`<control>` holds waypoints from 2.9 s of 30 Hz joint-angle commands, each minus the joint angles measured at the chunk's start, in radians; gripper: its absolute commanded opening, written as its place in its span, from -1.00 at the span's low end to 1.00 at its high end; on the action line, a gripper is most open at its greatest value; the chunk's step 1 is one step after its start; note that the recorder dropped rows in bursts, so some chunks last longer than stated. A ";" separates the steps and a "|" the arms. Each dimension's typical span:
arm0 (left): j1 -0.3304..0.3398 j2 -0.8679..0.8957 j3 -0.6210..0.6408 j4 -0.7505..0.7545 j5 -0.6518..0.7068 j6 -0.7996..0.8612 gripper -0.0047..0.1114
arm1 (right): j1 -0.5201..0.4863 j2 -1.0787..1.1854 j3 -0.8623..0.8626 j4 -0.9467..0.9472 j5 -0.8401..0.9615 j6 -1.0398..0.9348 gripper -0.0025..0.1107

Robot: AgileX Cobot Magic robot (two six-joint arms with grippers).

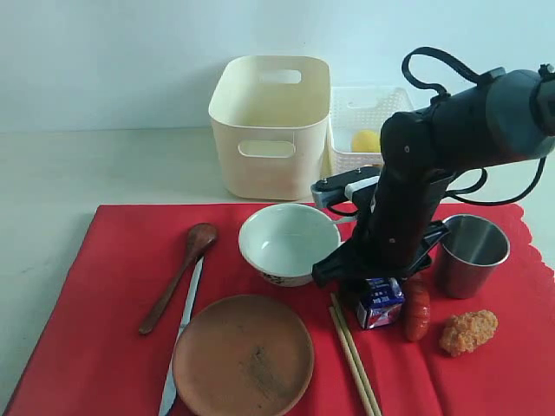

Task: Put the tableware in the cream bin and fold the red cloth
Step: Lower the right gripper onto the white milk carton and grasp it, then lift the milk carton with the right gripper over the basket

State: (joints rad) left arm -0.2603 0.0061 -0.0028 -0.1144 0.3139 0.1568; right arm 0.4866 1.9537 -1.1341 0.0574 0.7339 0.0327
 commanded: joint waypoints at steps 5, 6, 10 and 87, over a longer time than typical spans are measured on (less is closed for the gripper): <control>0.003 -0.006 0.003 0.001 -0.007 0.001 -0.92 | 0.002 -0.009 -0.005 -0.057 0.035 0.007 -0.96; 0.003 -0.006 0.003 0.001 -0.007 0.001 -0.92 | 0.002 -0.018 -0.005 -0.067 0.029 0.007 -0.96; 0.003 -0.006 0.003 0.001 -0.007 0.001 -0.92 | 0.002 -0.081 -0.005 -0.093 0.024 0.026 -0.96; 0.003 -0.006 0.003 0.001 -0.007 0.001 -0.92 | -0.372 0.440 -0.768 0.745 -0.587 -1.112 -0.85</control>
State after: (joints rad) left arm -0.2603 0.0061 -0.0028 -0.1144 0.3139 0.1568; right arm 0.1193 2.3866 -1.8871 0.8047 0.1835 -1.0610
